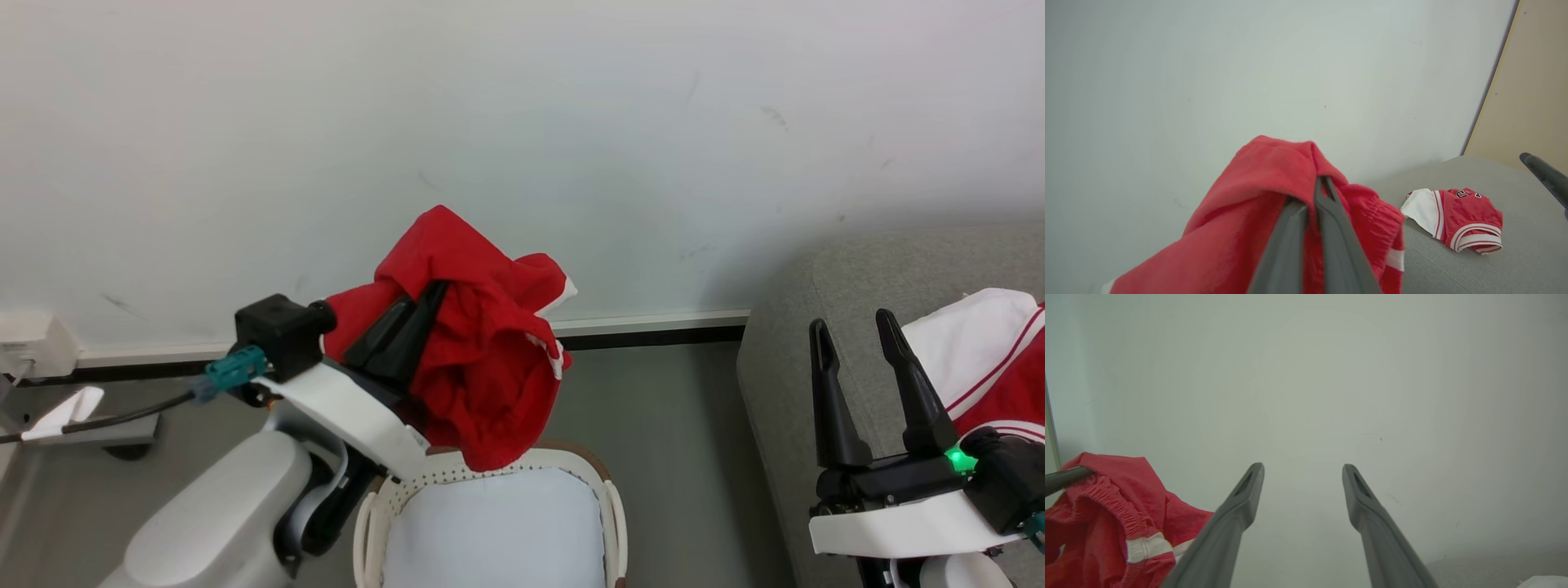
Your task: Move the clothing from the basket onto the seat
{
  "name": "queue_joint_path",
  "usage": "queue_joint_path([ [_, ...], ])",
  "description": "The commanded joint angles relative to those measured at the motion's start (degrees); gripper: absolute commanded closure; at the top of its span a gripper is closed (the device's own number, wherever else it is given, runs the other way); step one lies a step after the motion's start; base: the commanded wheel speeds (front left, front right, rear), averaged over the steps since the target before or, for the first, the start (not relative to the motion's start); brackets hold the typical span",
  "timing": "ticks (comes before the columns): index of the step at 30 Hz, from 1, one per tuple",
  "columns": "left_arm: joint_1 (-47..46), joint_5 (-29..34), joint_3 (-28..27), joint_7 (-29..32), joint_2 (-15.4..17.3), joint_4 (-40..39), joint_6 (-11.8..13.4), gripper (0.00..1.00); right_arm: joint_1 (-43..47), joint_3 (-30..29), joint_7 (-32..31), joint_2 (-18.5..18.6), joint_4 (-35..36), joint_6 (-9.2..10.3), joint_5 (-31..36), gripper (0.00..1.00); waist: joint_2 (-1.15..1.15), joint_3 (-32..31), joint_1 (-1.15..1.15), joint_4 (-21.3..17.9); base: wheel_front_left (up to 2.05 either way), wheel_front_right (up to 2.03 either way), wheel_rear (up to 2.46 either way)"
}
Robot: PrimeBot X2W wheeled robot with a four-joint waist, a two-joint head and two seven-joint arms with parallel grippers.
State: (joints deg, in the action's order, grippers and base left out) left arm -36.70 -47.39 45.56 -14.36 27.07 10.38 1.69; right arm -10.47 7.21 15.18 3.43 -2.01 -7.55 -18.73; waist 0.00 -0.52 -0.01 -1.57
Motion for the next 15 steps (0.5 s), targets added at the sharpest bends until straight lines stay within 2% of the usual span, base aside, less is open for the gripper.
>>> queue_joint_path([
  [1, 0.9, 0.3, -0.1, 0.1, 0.5, -0.8, 0.3, 1.00, -0.1, 0.2, -0.1, 0.1, -0.4, 0.13, -0.4, 0.00, 0.00, 0.0, 0.01, 0.0, 0.00, 0.00, 0.00],
  [9, 1.2, 0.0, -0.2, 0.4, 1.0, -2.2, 1.2, 1.00, -1.5, 3.1, -0.1, 1.0, -0.8, 0.13, -0.4, 0.00, 0.00, 0.4, 0.01, -0.3, 0.00, 0.00, 0.00],
  [15, 1.4, 0.2, 0.3, 0.3, 0.5, -1.4, 0.8, 1.00, -4.2, 11.5, -0.1, 2.4, -4.0, 0.13, -1.2, 0.00, 0.00, 0.5, 0.01, -0.5, 0.00, 0.00, 0.00],
])
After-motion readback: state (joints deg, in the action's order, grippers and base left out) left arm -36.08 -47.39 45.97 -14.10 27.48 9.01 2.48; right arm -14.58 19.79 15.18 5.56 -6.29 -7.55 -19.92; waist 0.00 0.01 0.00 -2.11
